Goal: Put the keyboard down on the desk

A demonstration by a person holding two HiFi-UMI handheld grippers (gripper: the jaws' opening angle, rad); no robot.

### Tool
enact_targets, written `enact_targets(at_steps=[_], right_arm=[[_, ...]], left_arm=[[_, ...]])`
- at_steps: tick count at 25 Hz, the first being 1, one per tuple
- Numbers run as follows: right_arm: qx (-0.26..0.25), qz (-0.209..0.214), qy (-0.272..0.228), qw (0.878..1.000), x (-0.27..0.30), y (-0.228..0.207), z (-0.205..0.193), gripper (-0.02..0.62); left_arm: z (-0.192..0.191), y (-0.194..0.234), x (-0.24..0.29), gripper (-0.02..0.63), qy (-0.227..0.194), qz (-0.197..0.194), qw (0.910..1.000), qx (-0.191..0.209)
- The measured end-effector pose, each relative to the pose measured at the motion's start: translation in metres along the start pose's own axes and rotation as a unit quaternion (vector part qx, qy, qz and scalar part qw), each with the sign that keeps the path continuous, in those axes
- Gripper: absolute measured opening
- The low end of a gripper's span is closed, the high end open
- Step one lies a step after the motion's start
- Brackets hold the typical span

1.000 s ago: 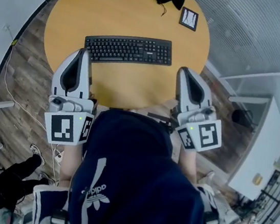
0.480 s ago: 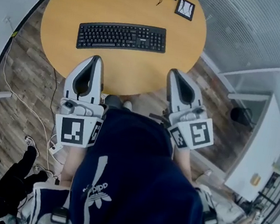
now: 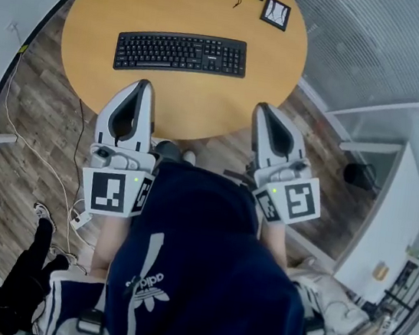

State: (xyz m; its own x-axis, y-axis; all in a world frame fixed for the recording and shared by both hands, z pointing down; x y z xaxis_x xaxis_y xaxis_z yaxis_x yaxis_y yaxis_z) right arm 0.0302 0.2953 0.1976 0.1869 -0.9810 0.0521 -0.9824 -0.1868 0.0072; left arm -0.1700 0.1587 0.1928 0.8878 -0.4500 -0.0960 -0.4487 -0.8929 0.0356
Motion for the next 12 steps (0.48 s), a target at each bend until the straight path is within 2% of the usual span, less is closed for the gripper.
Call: enact_targets(at_steps=[12], right_arm=[[0.001, -0.006, -0.002, 1.000, -0.0054, 0.0023, -0.0005, 0.003]], left_arm=[[0.0011, -0.0041, -0.0034, 0.002, 0.002, -0.002, 1.0000, 0.008]])
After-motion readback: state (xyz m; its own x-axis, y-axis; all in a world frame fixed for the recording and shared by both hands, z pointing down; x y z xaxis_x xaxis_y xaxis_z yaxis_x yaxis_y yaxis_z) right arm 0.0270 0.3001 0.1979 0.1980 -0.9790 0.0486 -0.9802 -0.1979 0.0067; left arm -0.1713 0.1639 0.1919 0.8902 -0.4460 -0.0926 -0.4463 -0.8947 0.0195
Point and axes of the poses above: the fingertips, and each gripper's own axes: x forward along the fingers, y to its left, z out of its top, the point moved 6 cm from there along -x, backward along the fingers, and after that the axes turned 9 degrees about -z, right-handed, at the moved point
